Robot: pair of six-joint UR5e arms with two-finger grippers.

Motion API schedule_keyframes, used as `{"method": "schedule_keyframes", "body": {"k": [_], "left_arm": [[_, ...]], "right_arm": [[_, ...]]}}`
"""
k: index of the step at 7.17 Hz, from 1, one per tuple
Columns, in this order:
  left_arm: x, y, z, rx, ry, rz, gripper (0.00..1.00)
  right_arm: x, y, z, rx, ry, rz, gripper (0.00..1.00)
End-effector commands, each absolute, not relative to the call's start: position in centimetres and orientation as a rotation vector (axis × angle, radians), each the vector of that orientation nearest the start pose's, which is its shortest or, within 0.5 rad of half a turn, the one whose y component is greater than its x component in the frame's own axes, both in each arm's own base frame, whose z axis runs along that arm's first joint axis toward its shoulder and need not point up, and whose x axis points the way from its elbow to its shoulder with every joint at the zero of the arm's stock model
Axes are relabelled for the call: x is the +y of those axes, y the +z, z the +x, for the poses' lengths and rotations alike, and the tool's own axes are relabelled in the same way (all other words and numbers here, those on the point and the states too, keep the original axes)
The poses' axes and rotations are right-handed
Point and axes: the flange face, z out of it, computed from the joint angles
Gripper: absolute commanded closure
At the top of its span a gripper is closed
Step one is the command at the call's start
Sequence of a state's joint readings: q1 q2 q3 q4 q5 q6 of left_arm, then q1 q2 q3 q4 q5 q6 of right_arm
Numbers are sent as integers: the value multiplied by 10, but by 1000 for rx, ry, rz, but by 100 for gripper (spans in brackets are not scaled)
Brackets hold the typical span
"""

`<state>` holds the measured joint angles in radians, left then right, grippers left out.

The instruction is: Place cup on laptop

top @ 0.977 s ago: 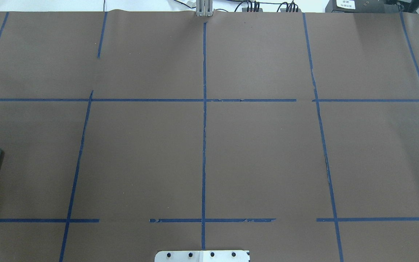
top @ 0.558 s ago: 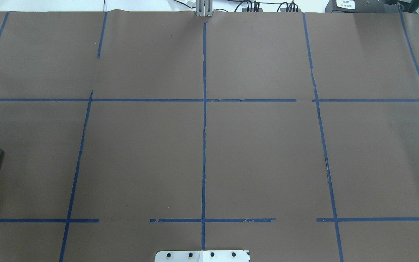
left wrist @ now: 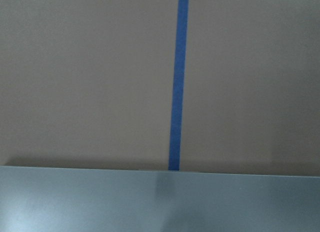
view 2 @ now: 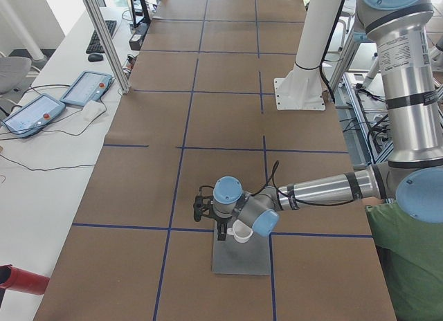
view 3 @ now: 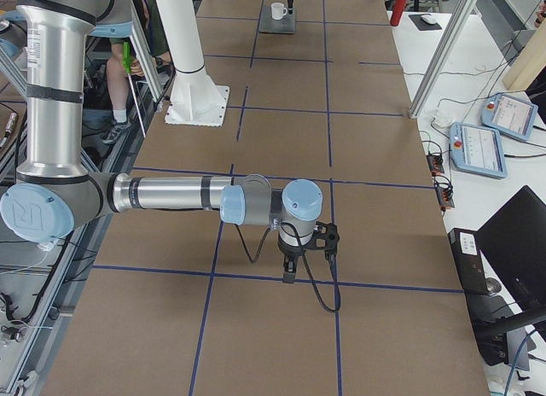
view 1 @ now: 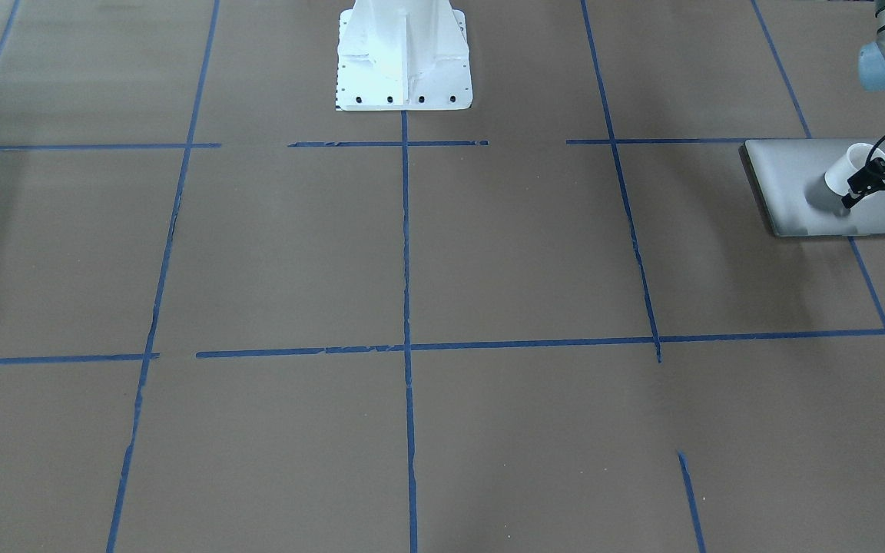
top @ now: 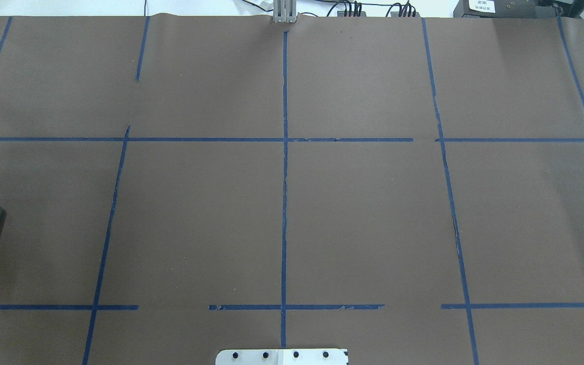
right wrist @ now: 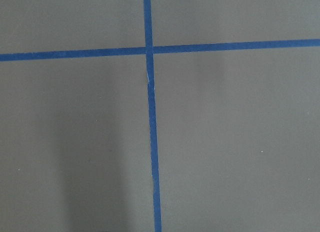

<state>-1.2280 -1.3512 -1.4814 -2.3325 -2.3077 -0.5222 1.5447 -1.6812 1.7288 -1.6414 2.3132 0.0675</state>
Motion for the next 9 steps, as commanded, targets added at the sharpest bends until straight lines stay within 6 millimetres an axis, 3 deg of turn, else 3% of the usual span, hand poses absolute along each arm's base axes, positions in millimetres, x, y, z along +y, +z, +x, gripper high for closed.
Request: {"method": "schedule_keyframes", "body": {"k": [1,3,5,7,9], "left_arm": [[-452,706,52,802,97,108,0],[-475,696,-9,762,158,102,0],[-491,654,-49,755,169,32,0],[-471,661,-67,822,114,20,0],[-471,654,-79,828,92,43,0]], "right_arm": [[-444,642,54,-741,48,-57,0],[-444,642,54,-741,48,-57,0],[-444,642,54,-741,48,-57,0],[-444,642,54,-741,48,-57,0],[-444,642,54,-741,48,-57,0]]}}
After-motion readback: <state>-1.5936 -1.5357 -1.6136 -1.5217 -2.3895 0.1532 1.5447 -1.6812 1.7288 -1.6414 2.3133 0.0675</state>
